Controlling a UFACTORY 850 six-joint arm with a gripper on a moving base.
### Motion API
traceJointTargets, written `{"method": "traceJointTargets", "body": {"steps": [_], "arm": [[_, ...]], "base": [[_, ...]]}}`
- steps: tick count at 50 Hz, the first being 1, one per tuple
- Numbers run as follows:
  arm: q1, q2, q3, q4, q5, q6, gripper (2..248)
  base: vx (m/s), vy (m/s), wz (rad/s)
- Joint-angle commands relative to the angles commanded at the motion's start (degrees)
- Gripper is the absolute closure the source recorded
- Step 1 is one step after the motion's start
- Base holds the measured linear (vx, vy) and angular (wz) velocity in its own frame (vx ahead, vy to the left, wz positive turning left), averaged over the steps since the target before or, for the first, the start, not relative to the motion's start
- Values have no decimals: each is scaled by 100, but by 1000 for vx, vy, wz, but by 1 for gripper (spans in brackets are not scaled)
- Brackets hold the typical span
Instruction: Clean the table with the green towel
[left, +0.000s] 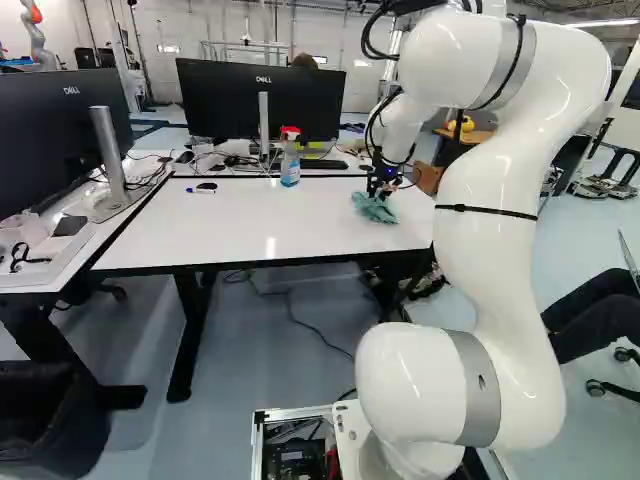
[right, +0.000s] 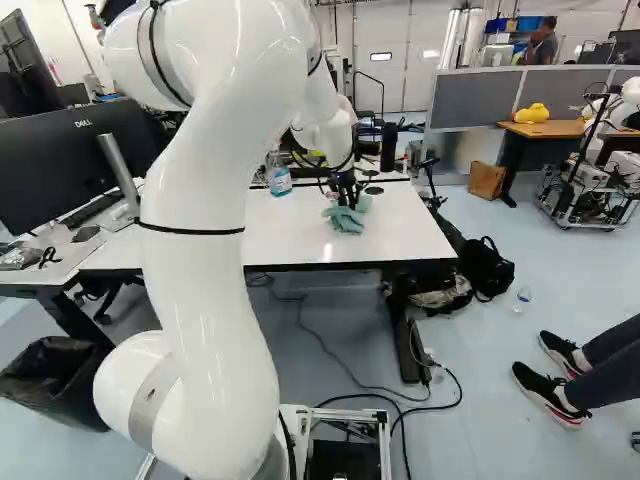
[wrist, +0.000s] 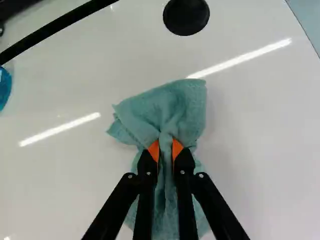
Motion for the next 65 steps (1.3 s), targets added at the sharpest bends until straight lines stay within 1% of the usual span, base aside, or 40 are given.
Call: {"method": "traceJointTargets", "body": {"steps": [14, 27, 56, 62, 65], "arm": [[75, 308, 411, 0, 0, 0, 200], [76, 615, 813, 0, 0, 0, 200], [-62, 1309, 1683, 0, 0, 0, 200], [-112, 1435, 1835, 0, 0, 0, 200], [-112, 1435, 1835, 0, 0, 0, 200]], "base": [[0, 0, 0], [0, 0, 0], [0, 0, 0], [0, 0, 0], [0, 0, 0]]}}
